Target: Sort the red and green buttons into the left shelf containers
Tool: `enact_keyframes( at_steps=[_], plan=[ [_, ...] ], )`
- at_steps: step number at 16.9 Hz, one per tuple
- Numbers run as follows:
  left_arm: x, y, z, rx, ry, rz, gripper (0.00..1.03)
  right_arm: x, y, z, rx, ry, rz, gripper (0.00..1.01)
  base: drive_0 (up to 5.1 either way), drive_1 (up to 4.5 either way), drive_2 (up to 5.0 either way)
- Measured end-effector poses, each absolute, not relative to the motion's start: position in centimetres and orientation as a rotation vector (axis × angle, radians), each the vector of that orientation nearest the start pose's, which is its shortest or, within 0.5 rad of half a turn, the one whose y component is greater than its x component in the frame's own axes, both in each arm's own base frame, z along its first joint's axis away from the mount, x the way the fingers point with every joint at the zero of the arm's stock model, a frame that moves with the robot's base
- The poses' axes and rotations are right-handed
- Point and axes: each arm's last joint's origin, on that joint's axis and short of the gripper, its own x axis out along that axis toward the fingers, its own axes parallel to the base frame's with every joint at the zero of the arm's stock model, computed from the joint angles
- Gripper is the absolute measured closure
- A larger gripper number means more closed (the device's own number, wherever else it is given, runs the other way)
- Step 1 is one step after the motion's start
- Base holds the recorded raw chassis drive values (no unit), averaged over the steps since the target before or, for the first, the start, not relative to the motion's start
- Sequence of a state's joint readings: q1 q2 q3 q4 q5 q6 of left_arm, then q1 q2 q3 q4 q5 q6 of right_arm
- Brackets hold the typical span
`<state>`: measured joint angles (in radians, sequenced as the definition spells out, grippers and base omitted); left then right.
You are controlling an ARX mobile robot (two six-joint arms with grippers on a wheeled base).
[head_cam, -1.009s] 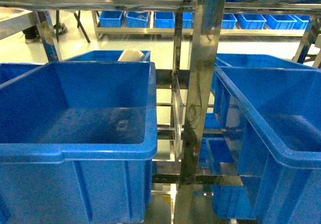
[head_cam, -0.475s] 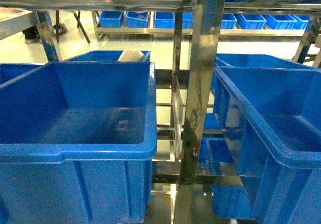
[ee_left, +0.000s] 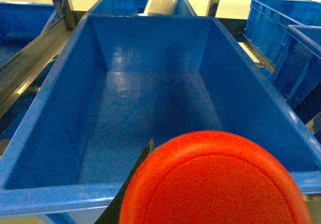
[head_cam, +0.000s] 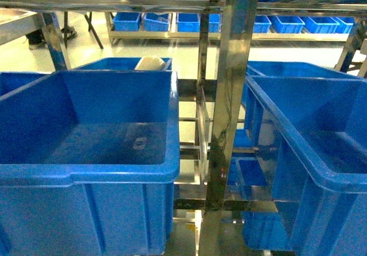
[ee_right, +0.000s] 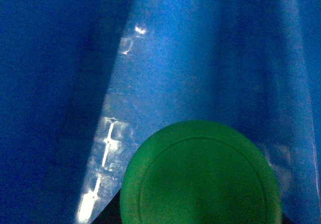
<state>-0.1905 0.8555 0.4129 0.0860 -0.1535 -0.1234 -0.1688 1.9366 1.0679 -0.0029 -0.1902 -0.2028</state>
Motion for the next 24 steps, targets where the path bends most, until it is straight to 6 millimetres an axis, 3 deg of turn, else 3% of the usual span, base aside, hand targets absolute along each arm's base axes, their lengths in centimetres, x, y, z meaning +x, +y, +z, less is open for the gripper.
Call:
enact_keyframes(
  at_steps=[3, 7, 8, 9, 10, 18, 22, 24],
  plan=[
    [18.2, -3.1, 21.8, -0.061, 0.353, -0.015, 0.77, 40.2, -6.1, 12.6, -0.042, 0.909, 0.105, 0.75, 0.0, 0.00, 0.0],
    [18.2, -3.1, 21.9, -0.061, 0.352, -0.015, 0.77, 41.3, -6.4, 12.8, -0.063, 0.928, 0.117, 0.42, 0.0, 0.00, 0.0],
    [18.2, -3.1, 21.9, -0.061, 0.352, -0.015, 0.77, 40.5, -6.6, 12.6, -0.077, 0.882, 0.088, 0.17, 0.0, 0.00, 0.0],
    [18.2, -3.1, 21.9, -0.061, 0.352, -0.015, 0.77, 37.0, -6.4, 14.4, -0.136, 0.723, 0.044, 0.04, 0.0, 0.00, 0.0],
    [18.2, -3.0, 21.8, -0.061, 0.353, -0.015, 0.77, 33.7, -6.3, 15.7, -0.155, 0.549, 0.017, 0.03, 0.0, 0.00, 0.0],
    [18.2, -3.1, 21.9, -0.061, 0.352, -0.015, 0.77, 27.4, -6.2, 15.5, -0.137, 0.430, -0.028, 0.03, 0.0, 0.00, 0.0],
    [18.2, -3.1, 21.8, -0.061, 0.353, -0.015, 0.77, 18.7, -4.6, 12.7, -0.084, 0.477, -0.052, 0.03, 0.0, 0.00, 0.0],
    [18.2, -3.1, 21.8, -0.061, 0.353, -0.015, 0.77, 17.3, -4.2, 11.4, -0.071, 0.524, -0.043, 0.03, 0.0, 0.00, 0.0]
  ],
)
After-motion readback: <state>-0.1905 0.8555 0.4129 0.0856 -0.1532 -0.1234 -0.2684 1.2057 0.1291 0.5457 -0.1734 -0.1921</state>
